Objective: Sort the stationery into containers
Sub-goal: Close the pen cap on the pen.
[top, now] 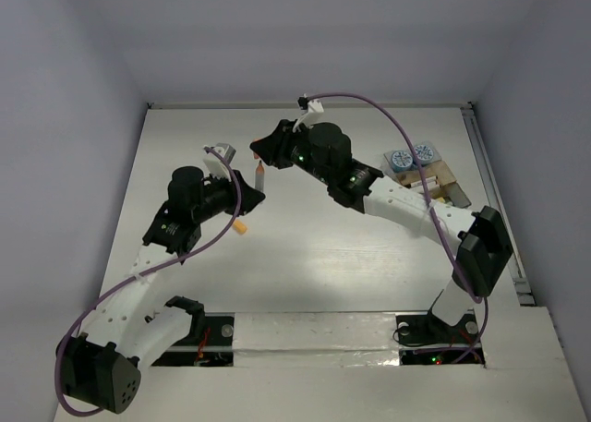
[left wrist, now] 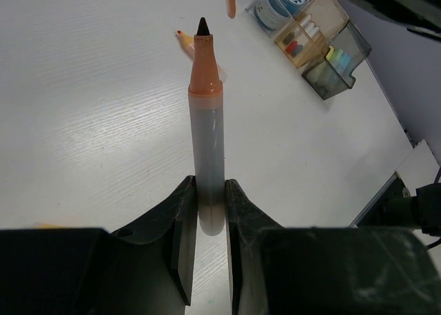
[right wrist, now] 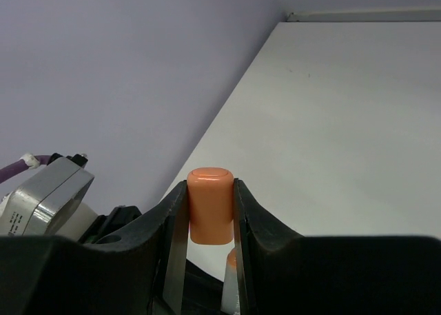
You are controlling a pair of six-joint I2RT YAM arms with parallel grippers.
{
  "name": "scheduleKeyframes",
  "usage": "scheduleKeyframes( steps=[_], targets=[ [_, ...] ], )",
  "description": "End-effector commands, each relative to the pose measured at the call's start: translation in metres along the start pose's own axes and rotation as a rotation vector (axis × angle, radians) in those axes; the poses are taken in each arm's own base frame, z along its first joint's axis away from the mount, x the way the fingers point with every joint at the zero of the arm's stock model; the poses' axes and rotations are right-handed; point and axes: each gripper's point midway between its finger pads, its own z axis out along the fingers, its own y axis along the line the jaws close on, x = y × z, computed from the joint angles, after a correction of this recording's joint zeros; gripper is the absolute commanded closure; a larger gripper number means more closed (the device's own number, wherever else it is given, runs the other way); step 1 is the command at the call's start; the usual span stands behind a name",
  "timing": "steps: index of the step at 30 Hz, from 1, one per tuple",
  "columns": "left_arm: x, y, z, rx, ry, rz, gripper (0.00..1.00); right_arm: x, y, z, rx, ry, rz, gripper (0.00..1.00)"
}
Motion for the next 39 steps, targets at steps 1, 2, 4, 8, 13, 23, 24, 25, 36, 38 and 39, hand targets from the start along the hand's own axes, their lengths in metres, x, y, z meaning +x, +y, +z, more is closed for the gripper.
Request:
scheduleKeyframes(
  steps=[1,2,4,8,13,23,24,25,36,38,39],
  targets=[
    [-0.024,-0.017,-0.006,0.053,-0.073,0.059,1.00,-0.027,0.026,0.000,-0.075,-0.078,0.026,1.00],
    [-0.026,-0.017,-0.007,0.052,-0.081,0.062,1.00,-0.021,0.028,0.000,-0.077,-0.067,0.027,1.00],
    [-0.026,-0.017,-0.008,0.051,-0.084,0.063,1.00,-0.019,0.025,0.001,-0.067,-0.065,0.030,1.00],
    [-0.026,-0.019,-0.008,0.061,-0.083,0.065,1.00,-0.017,0.021,0.004,-0.054,-0.065,0.025,1.00],
    [-0.027,-0.022,-0.010,0.071,-0.088,0.068,1.00,-0.014,0.019,0.009,-0.047,-0.059,0.018,1.00],
    [-0.028,-0.019,-0.009,0.056,-0.092,0.064,1.00,-0.006,0.012,0.003,-0.036,-0.046,0.018,1.00],
    [-0.029,-0.019,-0.010,0.056,-0.095,0.065,1.00,-0.007,0.012,0.002,-0.035,-0.050,0.018,1.00],
    [-0.028,-0.019,-0.009,0.052,-0.095,0.064,1.00,-0.007,0.012,0.001,-0.036,-0.052,0.017,1.00],
    [-0.034,-0.017,-0.014,0.025,-0.129,0.061,1.00,-0.002,0.007,-0.007,-0.018,-0.061,0.013,1.00],
    [-0.037,-0.018,-0.014,0.032,-0.142,0.064,1.00,0.000,0.012,-0.009,-0.027,-0.061,0.008,1.00],
    [-0.039,-0.019,-0.014,0.036,-0.148,0.066,1.00,0.002,0.016,-0.010,-0.039,-0.062,0.007,1.00]
  ],
)
